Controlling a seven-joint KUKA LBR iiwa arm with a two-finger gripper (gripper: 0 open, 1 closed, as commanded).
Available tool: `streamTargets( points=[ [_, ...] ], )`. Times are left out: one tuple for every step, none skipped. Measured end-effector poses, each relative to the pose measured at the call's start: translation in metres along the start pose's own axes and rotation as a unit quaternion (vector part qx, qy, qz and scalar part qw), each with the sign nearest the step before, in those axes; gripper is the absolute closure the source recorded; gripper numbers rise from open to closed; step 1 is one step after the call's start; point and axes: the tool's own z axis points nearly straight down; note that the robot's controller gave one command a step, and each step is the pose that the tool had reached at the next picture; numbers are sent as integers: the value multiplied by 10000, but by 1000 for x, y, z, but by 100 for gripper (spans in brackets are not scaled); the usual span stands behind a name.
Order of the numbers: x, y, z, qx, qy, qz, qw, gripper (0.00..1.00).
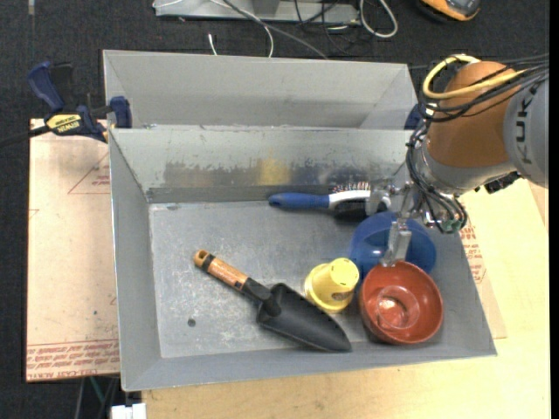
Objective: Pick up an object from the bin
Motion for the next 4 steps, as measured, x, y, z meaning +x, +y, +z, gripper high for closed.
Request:
streamTargets(
  points=[
    [-42, -39, 71, 8, -64, 1512, 9885, 0],
    [-57, -41, 74, 9, 51, 1750, 9846, 0],
    [-51, -36, 71, 53, -191, -480, 9987, 0],
    [-57, -41, 71, 15, 43, 1582, 9874, 0]
  ],
)
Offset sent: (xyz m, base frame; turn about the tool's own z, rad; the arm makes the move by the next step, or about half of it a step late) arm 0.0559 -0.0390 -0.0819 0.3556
